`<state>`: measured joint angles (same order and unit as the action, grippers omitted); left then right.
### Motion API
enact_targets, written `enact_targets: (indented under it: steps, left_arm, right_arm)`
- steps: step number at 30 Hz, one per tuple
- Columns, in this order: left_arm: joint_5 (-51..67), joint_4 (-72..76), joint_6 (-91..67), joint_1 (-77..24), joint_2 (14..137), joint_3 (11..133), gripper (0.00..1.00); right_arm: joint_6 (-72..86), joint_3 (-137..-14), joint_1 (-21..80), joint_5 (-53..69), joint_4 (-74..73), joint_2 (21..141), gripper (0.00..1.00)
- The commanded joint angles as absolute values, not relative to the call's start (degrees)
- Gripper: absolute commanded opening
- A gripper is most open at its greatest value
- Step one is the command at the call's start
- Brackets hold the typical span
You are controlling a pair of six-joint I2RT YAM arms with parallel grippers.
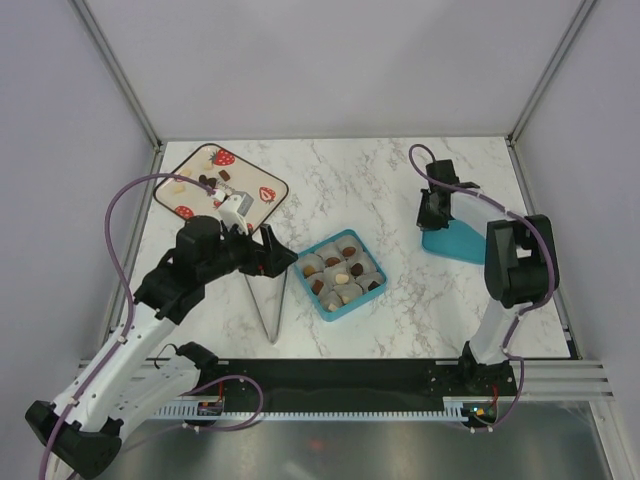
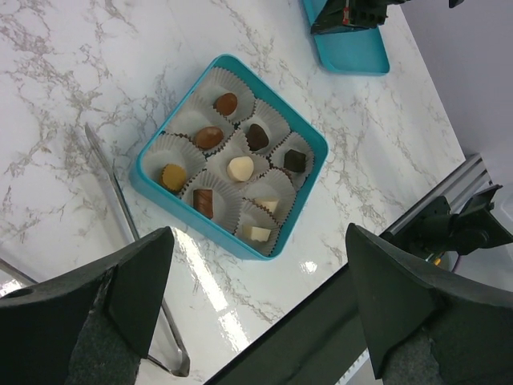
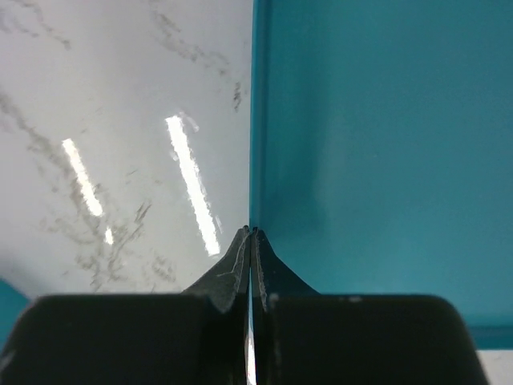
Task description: Pack the chocolate
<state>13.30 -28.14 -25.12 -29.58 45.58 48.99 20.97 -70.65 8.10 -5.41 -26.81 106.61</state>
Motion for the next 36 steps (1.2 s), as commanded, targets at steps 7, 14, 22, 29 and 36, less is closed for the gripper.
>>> enact_targets:
  steps: [7, 14, 22, 29, 36]
  left_arm:
    - [17.32, -21.71, -21.62, -29.27, 40.87, 47.11, 0.95]
    - [15.29, -20.92, -21.88, -29.27, 40.96, 47.46, 0.95]
    - [25.83, -7.68, -45.76, -29.27, 42.01, 45.89, 0.95]
    - [32.60, 22.59, -72.65, -29.27, 53.33, 42.90, 0.95]
    - [30.15, 57.07, -104.98, -29.79, 68.98, 39.46, 0.98]
  right_arm:
    - [20.57, -66.71, 12.66, -0.97, -29.79, 88.08, 0.00]
    - [22.41, -67.23, 15.99, 9.39, -29.00, 77.54, 0.00]
    - [37.48, -69.88, 16.61, 17.93, -15.96, 68.74, 0.00]
    - [53.59, -67.32, 17.84, 16.70, 8.15, 66.27, 0.00]
    - [52.83, -64.78, 21.96, 12.66, 22.14, 65.04, 0.00]
